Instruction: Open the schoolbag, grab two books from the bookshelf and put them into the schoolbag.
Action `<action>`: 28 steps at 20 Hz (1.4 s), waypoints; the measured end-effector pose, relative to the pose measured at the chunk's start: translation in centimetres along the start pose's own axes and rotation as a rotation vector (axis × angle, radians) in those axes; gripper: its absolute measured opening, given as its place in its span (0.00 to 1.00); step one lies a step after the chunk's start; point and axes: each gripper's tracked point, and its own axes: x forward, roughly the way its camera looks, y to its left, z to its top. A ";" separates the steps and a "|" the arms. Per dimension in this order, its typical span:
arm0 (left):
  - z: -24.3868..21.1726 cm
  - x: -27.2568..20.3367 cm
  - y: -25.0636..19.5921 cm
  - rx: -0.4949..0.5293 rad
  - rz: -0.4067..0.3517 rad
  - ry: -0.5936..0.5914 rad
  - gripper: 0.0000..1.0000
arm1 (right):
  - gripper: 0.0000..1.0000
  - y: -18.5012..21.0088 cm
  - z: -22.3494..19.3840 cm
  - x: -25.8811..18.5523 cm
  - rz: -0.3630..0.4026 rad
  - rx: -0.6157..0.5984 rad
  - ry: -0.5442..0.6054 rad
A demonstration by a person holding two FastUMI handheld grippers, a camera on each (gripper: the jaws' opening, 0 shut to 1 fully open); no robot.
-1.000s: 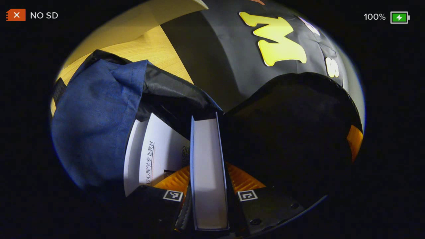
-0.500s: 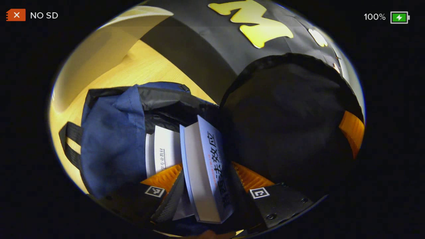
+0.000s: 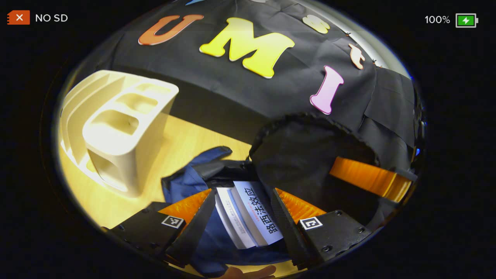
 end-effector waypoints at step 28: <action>10.7 -27.1 11.2 0.400 0.279 -0.514 0.92 | 0.05 -2.0 -7.8 -3.8 -0.119 0.181 -0.001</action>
